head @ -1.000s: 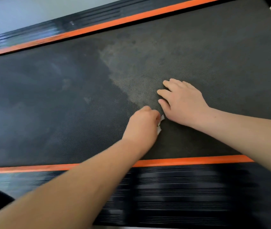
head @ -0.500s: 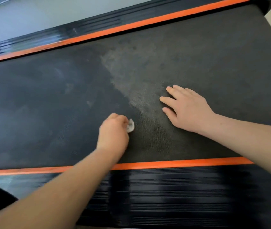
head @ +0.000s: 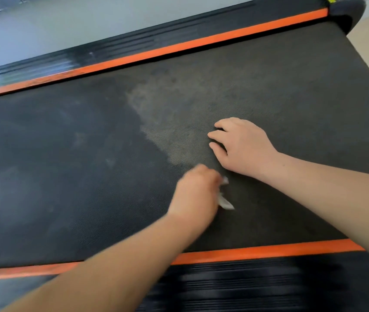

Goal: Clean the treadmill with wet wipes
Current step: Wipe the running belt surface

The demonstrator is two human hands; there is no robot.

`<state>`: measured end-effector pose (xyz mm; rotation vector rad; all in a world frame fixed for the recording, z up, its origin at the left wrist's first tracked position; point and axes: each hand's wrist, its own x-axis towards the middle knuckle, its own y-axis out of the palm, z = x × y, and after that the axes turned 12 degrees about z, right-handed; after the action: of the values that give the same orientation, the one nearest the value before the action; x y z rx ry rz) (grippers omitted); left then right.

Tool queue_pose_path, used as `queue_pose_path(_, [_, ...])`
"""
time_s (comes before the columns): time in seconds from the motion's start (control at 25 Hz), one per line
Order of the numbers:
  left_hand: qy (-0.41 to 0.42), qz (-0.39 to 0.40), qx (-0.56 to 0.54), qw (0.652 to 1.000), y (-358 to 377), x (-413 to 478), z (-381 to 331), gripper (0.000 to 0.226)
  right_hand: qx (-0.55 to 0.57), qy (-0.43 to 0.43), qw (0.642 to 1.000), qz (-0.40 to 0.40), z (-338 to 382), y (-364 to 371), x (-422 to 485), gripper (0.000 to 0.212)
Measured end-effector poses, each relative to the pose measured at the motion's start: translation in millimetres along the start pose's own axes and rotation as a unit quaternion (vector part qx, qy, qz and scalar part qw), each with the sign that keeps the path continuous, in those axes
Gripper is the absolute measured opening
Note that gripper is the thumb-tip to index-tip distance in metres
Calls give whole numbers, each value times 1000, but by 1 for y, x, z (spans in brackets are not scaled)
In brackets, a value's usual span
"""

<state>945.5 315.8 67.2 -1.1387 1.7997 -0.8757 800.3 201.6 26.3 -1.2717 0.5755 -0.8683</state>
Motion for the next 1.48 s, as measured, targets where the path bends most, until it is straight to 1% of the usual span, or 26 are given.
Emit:
queue_pose_path(0.04, [49, 36, -20, 998, 4, -7, -3, 18, 7, 9, 1000, -3, 0, 0, 7, 41])
queue_pose_path(0.08, [72, 54, -30, 996, 1, -6, 1, 17, 16, 21, 1000, -5, 0, -2, 14, 40])
queue_pose_path(0.12, [61, 32, -42, 997, -5, 4, 12, 16, 26, 31, 999, -5, 0, -4, 19, 39])
queue_pose_path(0.2, [-40, -47, -72, 996, -21, 23, 34, 17, 42, 41, 998, -7, -1, -6, 25, 36])
queue_pose_path(0.24, [-90, -64, -82, 990, -29, 27, 43, 20, 46, 42, 998, -6, -1, -5, 25, 35])
queue_pose_path(0.28, [-107, -65, -90, 988, -33, 27, 48, 21, 49, 40, 998, -3, 0, -4, 24, 34])
queue_pose_path(0.36, [-78, -51, -105, 990, -35, 20, 48, 18, 52, 34, 998, 2, 1, 1, 23, 34])
queue_pose_path(0.4, [-70, -34, -106, 991, -35, 14, 44, 22, 52, 33, 998, 2, 1, 2, 23, 35])
queue_pose_path(0.48, [-85, -13, -88, 992, -32, 11, 44, 42, 50, 38, 998, -2, 0, 2, 25, 33])
queue_pose_path(0.52, [-91, -22, -72, 993, -31, 14, 46, 41, 51, 42, 998, -2, 0, 1, 27, 30])
queue_pose_path(0.6, [-106, -47, -82, 990, -36, 19, 47, 23, 56, 47, 997, -1, 0, 0, 27, 24])
queue_pose_path(0.64, [-115, -49, -117, 985, -39, 21, 47, 20, 58, 46, 997, -3, 1, 0, 27, 23])
queue_pose_path(0.68, [-130, -47, -184, 973, -42, 23, 48, 20, 57, 45, 997, -6, 1, 1, 26, 22])
queue_pose_path(0.76, [-163, -47, -321, 932, -50, 26, 51, 18, 58, 46, 997, -5, 1, 2, 26, 22])
queue_pose_path(0.8, [-174, -48, -336, 924, -55, 28, 55, 17, 59, 47, 997, -6, 1, 3, 28, 23])
queue_pose_path(0.88, [-192, -60, -216, 955, -61, 31, 70, 21, 54, 52, 997, -12, 1, 2, 31, 24])
queue_pose_path(0.92, [-199, -83, -144, 966, -63, 31, 77, 23, 50, 54, 997, -14, 1, 2, 33, 24])
queue_pose_path(0.96, [-190, -113, -102, 970, -66, 29, 81, 25, 46, 55, 997, -15, 1, 2, 35, 24])
queue_pose_path(1.04, [-101, -156, -54, 981, -64, 25, 88, 24, 45, 55, 997, -15, 2, 3, 38, 24])
queue_pose_path(1.08, [-41, -138, -30, 989, -61, 23, 88, 24, 47, 54, 997, -14, 4, 4, 39, 24])
queue_pose_path(1.12, [8, -99, -15, 995, -57, 22, 87, 25, 48, 51, 997, -12, 6, 4, 42, 24])
queue_pose_path(1.2, [55, -26, 4, 998, -46, 24, 85, 24, 41, 45, 998, -3, 11, 7, 47, 24])
queue_pose_path(1.24, [66, -17, 27, 997, -40, 26, 82, 21, 35, 44, 998, 2, 13, 9, 49, 24])
queue_pose_path(1.36, [82, -37, 106, 990, -27, 27, 77, 12, 31, 48, 998, 4, 15, 11, 56, 22])
queue_pose_path(1.44, [90, -57, 95, 990, -29, 27, 81, 13, 33, 53, 998, 1, 17, 11, 63, 21])
queue_pose_path(1.48, [77, -69, 69, 992, -34, 29, 86, 15, 30, 54, 998, 1, 17, 11, 69, 22])
